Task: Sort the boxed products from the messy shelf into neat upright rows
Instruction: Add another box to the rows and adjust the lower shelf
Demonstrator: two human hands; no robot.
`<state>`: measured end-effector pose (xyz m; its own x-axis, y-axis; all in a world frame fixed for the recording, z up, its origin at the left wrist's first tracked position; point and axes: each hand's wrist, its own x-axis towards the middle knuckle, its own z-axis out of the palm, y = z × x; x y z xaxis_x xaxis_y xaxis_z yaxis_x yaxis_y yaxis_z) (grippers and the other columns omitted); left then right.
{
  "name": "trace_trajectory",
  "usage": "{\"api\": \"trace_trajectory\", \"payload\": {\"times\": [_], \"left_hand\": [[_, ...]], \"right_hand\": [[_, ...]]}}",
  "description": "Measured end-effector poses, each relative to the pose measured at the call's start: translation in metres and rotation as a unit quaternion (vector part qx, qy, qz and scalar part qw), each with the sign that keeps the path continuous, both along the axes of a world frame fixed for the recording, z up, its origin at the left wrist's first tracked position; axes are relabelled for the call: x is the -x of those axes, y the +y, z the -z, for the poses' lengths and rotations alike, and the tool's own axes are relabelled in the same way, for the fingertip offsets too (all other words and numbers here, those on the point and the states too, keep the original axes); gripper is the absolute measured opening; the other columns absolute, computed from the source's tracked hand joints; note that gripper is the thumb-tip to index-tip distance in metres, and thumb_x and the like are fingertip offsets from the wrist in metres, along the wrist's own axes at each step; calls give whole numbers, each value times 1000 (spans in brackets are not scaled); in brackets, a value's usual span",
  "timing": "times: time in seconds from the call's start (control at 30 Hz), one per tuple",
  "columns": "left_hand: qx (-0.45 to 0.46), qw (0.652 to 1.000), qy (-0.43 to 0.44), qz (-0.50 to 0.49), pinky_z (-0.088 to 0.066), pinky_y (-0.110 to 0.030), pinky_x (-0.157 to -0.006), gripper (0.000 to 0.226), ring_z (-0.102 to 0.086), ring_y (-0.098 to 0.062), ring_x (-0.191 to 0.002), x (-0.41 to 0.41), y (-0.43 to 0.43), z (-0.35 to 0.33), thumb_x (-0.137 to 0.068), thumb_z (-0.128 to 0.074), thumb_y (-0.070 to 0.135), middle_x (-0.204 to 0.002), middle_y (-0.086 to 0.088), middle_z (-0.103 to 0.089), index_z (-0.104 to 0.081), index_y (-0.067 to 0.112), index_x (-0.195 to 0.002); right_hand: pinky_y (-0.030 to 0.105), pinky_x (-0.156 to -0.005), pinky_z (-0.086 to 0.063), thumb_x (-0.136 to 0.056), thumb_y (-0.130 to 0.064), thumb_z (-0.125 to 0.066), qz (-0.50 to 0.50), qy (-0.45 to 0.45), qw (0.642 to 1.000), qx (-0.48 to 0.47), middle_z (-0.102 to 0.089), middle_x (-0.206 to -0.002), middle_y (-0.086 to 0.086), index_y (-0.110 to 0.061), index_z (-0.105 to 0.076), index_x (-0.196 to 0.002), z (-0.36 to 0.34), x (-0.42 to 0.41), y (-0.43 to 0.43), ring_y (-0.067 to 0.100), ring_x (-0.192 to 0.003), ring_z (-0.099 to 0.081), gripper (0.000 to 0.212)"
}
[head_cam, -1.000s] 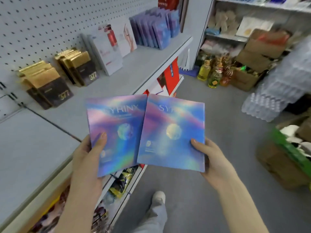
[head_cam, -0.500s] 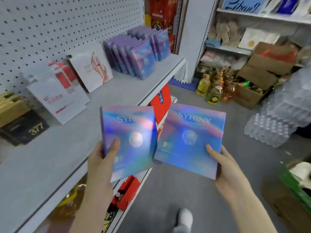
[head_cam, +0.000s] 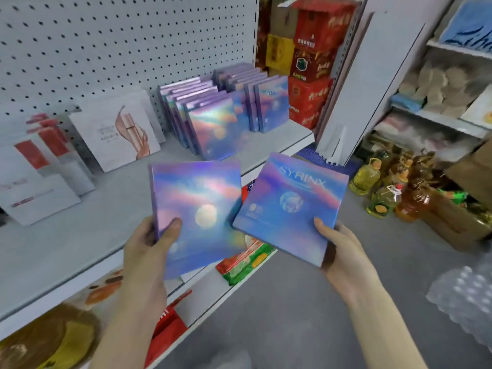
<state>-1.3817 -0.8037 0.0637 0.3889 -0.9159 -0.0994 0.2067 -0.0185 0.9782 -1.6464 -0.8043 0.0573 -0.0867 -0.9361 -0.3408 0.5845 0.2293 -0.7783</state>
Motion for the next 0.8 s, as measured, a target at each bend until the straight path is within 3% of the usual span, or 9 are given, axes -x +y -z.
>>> {"api": "trace_trajectory", "payload": {"times": [0.17, 0.27, 0.43, 0.53, 0.63, 0.73, 0.8], "left_hand": [[8, 999, 15, -39, -50, -29, -67, 10, -64, -18, -75, 38, -56, 14, -89, -61, 4, -91, -3, -71, -64, 12, -94], [17, 998, 51, -35, -56, -32, -73, 17, -68, -17, -83, 60, -104, 28, -88, -61, 4, -99, -1, -73, -65, 10, -103], [45, 991, 115, -59, -57, -26, -79, 22, -67, -13, -87, 92, -202, 48, -88, -59, 1, -103, -2, -71, -64, 10, -108], [49, 992, 88, -77, -51, -24, -84, 20, -62, -9, -90, 103, -251, 59, -90, -61, 2, -102, 3, -69, -62, 13, -106], [47, 992, 66, -93, -49, -23, -78, 11, -61, -8, -85, 108, -294, 70, -90, -62, 4, -93, 6, -69, -62, 13, -96], [29, 991, 6, -130, -45, -31, -75, 9, -56, -14, -81, 109, -320, 82, -90, -60, 0, -91, -5, -64, -59, 0, -99], [11, 984, -48, -169, -41, -26, -69, 9, -50, -7, -70, 109, -328, 92, -89, -61, -3, -77, 3, -60, -59, 5, -88]], "right_hand": [[36, -71, -61, -84, -14, -60, -40, 17, 999, -5, -69, -120, 13, 1, -56, -128, 11, 39, -72, 28, -106, -68, 47], [42, -87, -57, -87, -14, -57, -57, 31, 998, 5, -67, -124, 12, -3, -56, -130, 18, 62, -118, 31, -115, -63, 45], [42, -89, -55, -84, -13, -58, -87, 74, 993, 18, -66, -125, 11, -5, -55, -131, 19, 98, -207, 30, -116, -63, 47], [40, -85, -58, -85, -9, -57, -102, 86, 991, 28, -67, -124, 10, -8, -58, -127, 17, 115, -259, 28, -112, -65, 42], [38, -82, -59, -85, -8, -59, -105, 105, 988, 41, -67, -124, 9, -12, -62, -122, 19, 126, -312, 27, -110, -66, 37], [40, -86, -57, -84, -10, -60, -129, 111, 985, 39, -68, -123, 9, -10, -60, -123, 26, 127, -348, 26, -108, -67, 39], [35, -77, -59, -81, -14, -63, -133, 114, 984, 31, -70, -119, 8, -9, -62, -120, 33, 128, -367, 22, -101, -70, 39]]}}
